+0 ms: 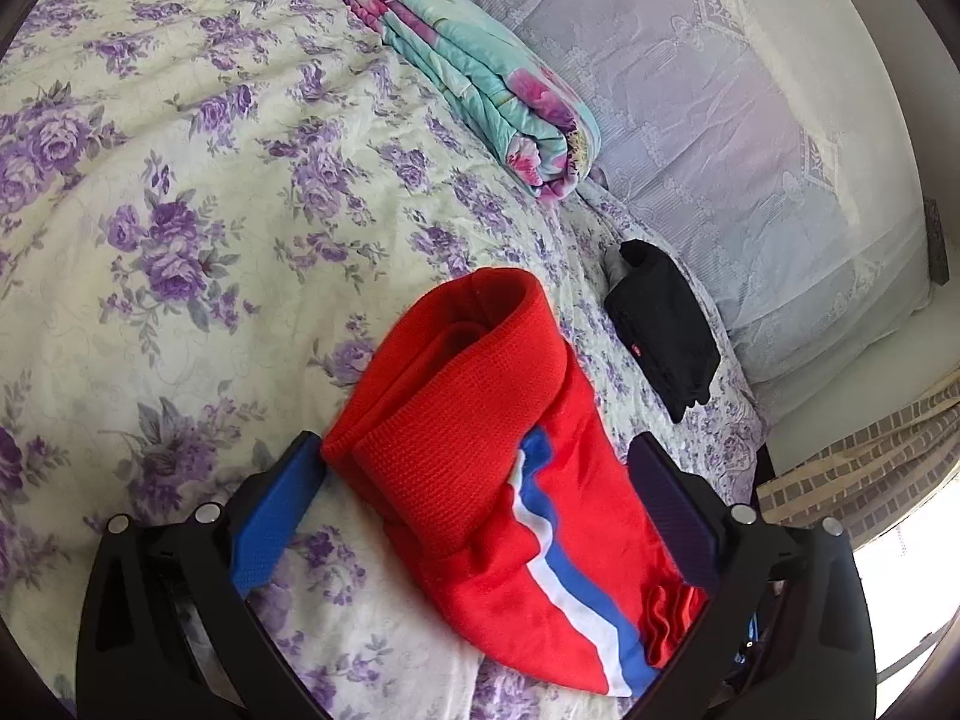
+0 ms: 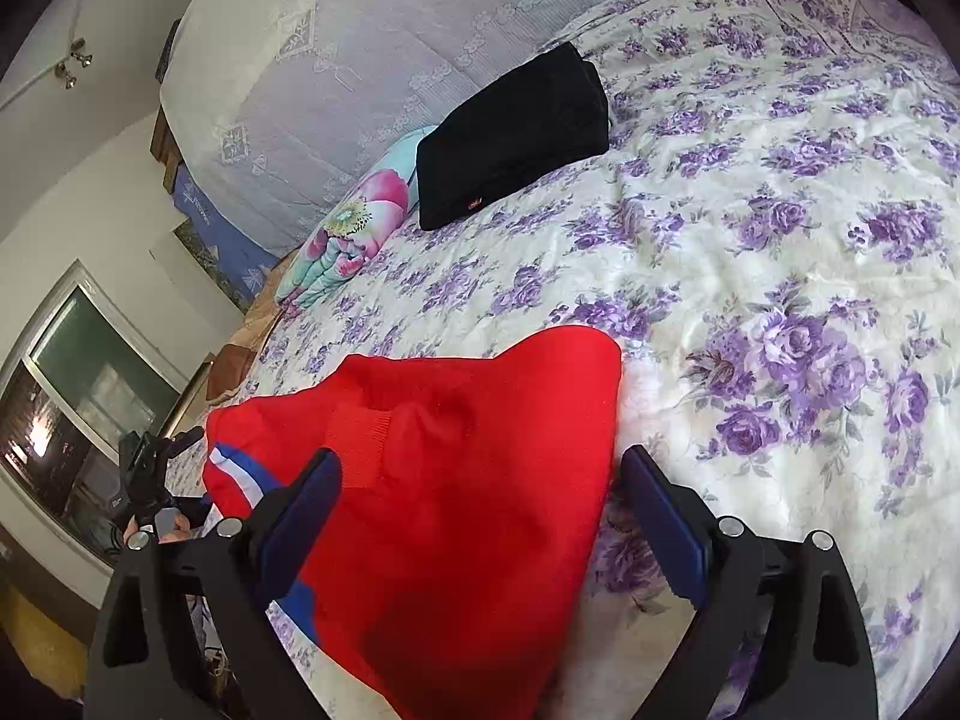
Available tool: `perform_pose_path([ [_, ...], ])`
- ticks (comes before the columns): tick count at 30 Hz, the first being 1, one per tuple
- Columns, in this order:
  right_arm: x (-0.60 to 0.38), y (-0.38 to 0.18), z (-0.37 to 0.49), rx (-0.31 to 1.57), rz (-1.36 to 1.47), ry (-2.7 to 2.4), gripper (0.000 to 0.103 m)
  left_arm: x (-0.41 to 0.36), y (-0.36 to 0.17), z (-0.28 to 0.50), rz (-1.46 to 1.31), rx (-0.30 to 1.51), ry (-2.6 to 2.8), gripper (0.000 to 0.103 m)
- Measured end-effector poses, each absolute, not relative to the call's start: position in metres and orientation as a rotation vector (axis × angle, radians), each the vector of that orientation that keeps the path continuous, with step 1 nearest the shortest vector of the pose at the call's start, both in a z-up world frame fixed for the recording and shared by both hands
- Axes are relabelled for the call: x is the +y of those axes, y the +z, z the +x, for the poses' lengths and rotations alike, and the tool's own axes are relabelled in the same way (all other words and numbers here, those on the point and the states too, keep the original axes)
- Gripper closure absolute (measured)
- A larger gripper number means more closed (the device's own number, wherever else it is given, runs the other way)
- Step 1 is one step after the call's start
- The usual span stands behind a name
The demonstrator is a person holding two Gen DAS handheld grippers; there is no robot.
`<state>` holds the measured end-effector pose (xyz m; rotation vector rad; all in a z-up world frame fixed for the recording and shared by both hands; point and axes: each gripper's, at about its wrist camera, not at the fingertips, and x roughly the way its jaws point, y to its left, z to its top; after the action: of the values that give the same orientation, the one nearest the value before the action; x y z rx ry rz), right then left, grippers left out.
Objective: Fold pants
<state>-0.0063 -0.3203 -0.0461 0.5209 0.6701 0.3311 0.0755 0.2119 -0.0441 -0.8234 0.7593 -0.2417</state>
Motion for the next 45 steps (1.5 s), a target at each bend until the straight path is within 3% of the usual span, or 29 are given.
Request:
perform_pose_path([
  [4,-0.321,-0.047,-0.006,0.666,0.532,0.349,0.007,0.209,-0.042,0.070,-0.848,0.749,-0.229,0.006],
  [9,-0.321,-0.047,-0.006,0.665,0.533,0.360,0.005,0.199,-0.043,0.075,-0.802,0.772,-0.178,0.015],
  [15,-0.321,-0.048,-0.007,0.661,0.539,0.365,0.005,0.190,-0.042,0.075,-0.687,0.757,-0.089,0.039],
  [17,-0.321,-0.048,-0.007,0.666,0.534,0.363,0.004,0.188,-0.037,0.069,-0.663,0.731,-0.083,0.056],
  [19,-0.319,-0.048,-0.007,0.673,0.526,0.358,0.004,0.185,-0.028,0.063,-0.625,0.705,-0.086,0.064],
  [22,-0.319,-0.048,-0.007,0.675,0.521,0.356,0.004,0.174,-0.016,0.058,-0.544,0.678,-0.076,0.070],
  [31,-0.308,-0.040,-0.007,0.675,0.458,0.332,0.004,0.138,-0.001,0.049,-0.319,0.633,0.031,0.070],
  [45,-0.242,0.017,-0.016,0.545,-0.039,0.248,0.003,0.119,0.003,0.045,-0.194,0.606,0.087,0.070],
])
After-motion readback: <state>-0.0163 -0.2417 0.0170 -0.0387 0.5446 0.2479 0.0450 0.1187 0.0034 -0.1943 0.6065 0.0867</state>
